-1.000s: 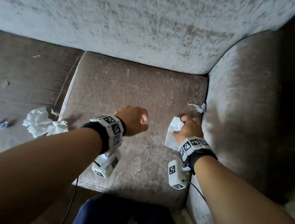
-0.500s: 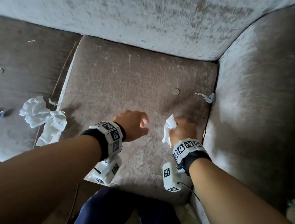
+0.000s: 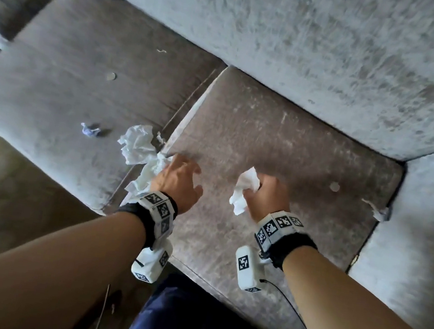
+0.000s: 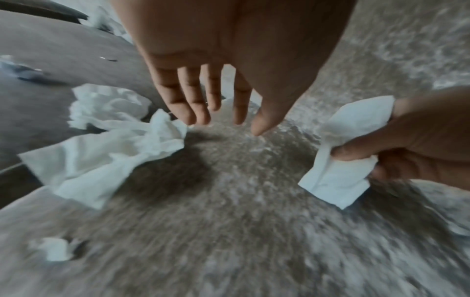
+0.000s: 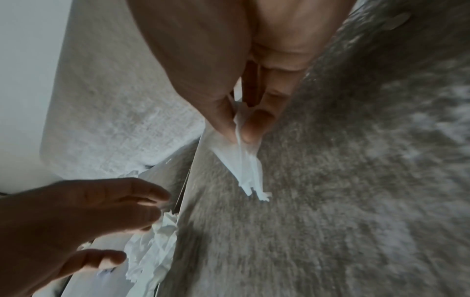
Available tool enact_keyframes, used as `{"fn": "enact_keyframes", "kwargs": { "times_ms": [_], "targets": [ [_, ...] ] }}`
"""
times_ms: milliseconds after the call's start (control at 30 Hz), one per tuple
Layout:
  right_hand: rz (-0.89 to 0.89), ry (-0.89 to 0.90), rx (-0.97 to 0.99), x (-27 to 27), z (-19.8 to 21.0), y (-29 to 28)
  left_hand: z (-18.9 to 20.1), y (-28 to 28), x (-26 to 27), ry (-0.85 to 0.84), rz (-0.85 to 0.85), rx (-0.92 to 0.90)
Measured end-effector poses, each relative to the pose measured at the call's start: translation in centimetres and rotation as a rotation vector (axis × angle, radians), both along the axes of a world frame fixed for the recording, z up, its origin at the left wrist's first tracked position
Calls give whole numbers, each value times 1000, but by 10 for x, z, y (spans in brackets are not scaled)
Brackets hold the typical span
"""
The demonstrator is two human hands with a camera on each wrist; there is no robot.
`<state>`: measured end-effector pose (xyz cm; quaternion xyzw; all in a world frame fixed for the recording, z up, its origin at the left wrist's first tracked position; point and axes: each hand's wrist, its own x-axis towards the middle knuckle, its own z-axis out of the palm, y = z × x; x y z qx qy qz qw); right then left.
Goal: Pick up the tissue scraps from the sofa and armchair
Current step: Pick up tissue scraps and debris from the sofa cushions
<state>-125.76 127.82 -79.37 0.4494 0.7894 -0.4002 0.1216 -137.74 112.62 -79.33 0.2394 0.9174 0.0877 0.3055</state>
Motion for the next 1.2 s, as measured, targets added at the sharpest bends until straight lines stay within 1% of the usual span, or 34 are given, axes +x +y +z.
{"fn": "enact_keyframes", "kwargs": {
  "times_ms": [67,133,200,300,400,500,633,733,967,1067,1133,1200],
  "targets": [
    [24,0,2,-12,-3,-9,-5,-17,-13,61,27,-45],
    [47,-8,24,-23,-6,-16,-13,-31,-22,74,49,-84],
    [91,-34,33,-32,-9,-21,-25,-43,-28,66,82,-109],
    [131,-18,53,-42,-12,-26,-45,-50,-35,9,127,-156],
    [150,-11,52,-45,-13,-26,-63,-48,-40,-17,139,-145],
    [164,1,79,-43,-15,-25,-68,-44,-43,2,176,-57],
    [144,-6,72,-40,-5,-28,-51,-44,-42,20,206,9],
    [148,-5,69,-42,13,-29,-28,-48,-39,42,200,53],
    [152,-24,46,-48,55,-33,20,-61,-26,8,175,116],
    [156,-41,57,-46,69,-35,37,-67,-21,1,163,76],
    [147,-46,49,-46,76,-37,44,-72,-21,-2,200,20],
    [136,-47,47,-49,83,-39,48,-77,-26,-6,254,26]
  ]
}}
